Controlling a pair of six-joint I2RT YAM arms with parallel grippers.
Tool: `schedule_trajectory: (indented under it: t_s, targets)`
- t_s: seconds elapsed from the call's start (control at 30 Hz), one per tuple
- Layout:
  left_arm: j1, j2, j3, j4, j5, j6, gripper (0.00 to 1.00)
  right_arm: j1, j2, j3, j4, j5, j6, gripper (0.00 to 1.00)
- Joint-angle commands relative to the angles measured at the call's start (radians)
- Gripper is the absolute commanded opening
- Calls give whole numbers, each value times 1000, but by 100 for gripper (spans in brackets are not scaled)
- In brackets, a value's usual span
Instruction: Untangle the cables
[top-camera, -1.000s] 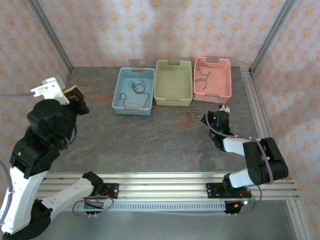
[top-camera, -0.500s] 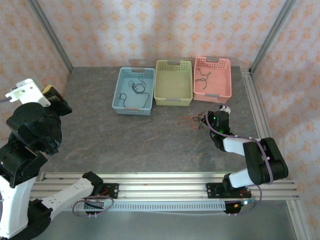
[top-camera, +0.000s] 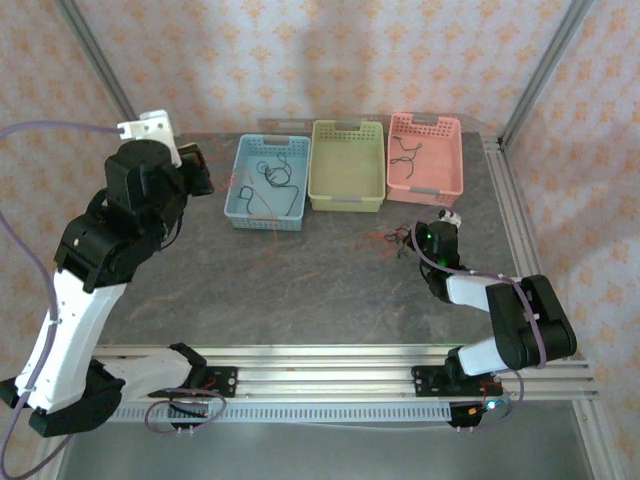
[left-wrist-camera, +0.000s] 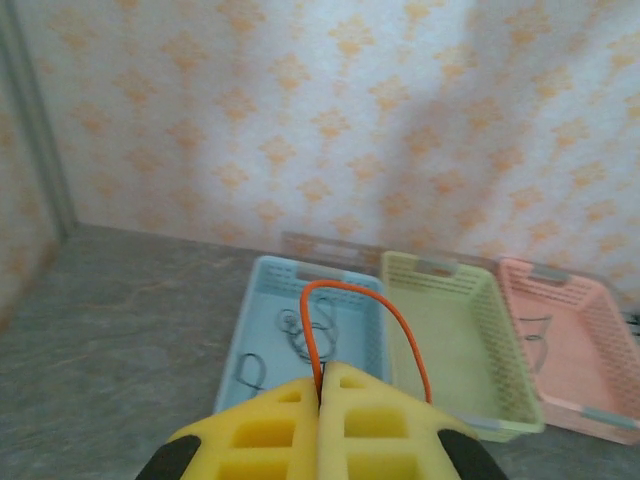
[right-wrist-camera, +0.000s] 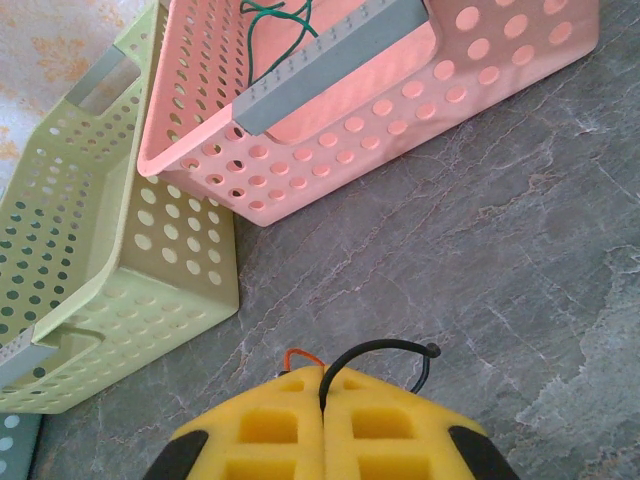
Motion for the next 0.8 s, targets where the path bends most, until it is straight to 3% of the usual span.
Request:
schedule_trajectory:
  t_s: [0.0, 0.3, 0.57, 0.77]
  targets:
    - [8, 70, 72, 67, 121, -52, 0, -1, -8, 21, -3, 10, 8, 0]
    - [9, 446, 431, 64, 238, -50, 0, -1, -1, 26, 0, 0, 10, 0]
    - [23, 836, 918, -6, 317, -39, 0, -1, 6, 30, 3, -6, 9, 0]
    - [41, 954, 934, 161, 370, -65, 0, -2, 9, 33, 1, -9, 9, 0]
